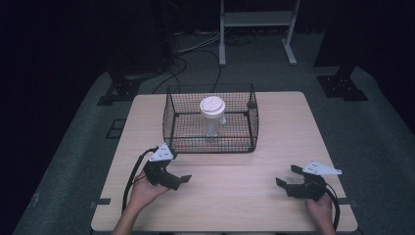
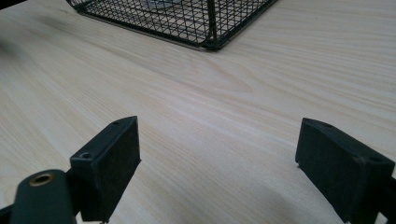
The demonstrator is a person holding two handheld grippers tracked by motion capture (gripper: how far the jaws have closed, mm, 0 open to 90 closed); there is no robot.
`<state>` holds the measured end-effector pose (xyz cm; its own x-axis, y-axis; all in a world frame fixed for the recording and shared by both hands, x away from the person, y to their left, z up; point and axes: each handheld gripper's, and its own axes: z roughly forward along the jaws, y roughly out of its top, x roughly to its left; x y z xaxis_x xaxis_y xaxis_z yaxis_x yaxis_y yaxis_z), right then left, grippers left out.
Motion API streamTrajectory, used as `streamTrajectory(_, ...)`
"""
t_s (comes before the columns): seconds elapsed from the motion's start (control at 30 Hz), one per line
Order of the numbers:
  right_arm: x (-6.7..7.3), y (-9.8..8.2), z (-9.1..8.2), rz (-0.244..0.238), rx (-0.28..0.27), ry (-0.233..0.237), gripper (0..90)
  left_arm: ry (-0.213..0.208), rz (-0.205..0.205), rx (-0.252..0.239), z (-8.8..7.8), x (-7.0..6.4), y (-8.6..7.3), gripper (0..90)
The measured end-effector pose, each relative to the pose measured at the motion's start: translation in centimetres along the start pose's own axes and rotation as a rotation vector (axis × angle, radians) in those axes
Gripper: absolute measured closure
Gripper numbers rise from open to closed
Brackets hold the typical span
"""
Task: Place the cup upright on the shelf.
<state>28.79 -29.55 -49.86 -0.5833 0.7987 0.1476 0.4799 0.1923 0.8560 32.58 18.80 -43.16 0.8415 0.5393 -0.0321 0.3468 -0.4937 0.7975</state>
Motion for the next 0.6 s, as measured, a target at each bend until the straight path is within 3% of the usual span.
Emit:
streamTrajectory(0.3, 0.0, 0.0, 0.0, 0.001, 0.001, -0.002, 12.9, 0.024, 0.008, -0.013, -0.6, -0.6, -1.1, 0.9)
streamTrajectory(0.6, 0.0, 0.0, 0.0, 0.001, 0.002, -0.006, 12.9, 0.033, -0.022, -0.053, -1.2, -0.6, -2.6, 0.9)
